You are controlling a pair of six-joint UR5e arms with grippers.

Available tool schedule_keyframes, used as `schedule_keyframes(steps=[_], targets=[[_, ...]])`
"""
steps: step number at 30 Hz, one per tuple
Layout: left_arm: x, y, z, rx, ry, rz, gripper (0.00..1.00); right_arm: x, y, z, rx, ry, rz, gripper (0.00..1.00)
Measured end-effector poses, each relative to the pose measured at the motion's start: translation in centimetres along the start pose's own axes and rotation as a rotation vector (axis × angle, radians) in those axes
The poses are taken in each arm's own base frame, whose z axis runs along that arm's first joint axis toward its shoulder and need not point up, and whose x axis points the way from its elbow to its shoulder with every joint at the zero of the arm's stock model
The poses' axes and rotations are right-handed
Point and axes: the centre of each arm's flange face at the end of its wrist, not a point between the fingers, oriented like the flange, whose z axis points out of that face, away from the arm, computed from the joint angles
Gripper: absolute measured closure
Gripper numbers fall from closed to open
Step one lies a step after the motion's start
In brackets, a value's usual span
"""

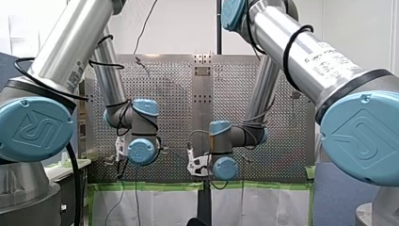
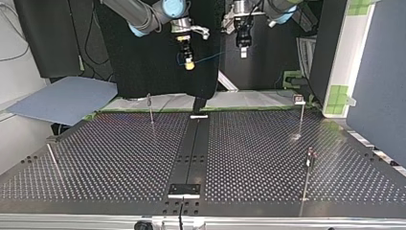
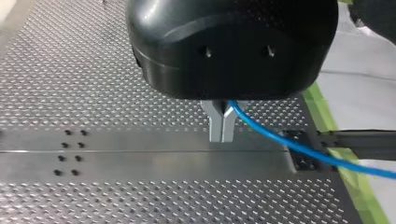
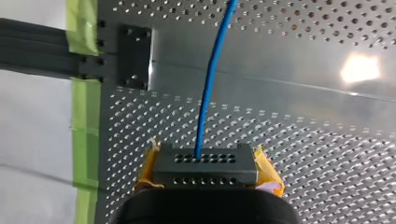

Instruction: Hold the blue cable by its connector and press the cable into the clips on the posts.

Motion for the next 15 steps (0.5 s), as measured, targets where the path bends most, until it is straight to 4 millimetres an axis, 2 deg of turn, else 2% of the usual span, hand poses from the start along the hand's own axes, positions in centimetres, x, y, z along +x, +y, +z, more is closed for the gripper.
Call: schedule_keyframes(steps=[5,15], targets=[[-1.4,0.1,0.3,-0.034,-0.036,-0.047,1.00,1.1,1.4,0.1,-0.021,-0.014,0.035,1.00],[-3.9,1.2,0.7,-0.095,-0.045,-0.086,1.00,5.1,1.9,0.5,0.024,-0.006,0.122,1.00]])
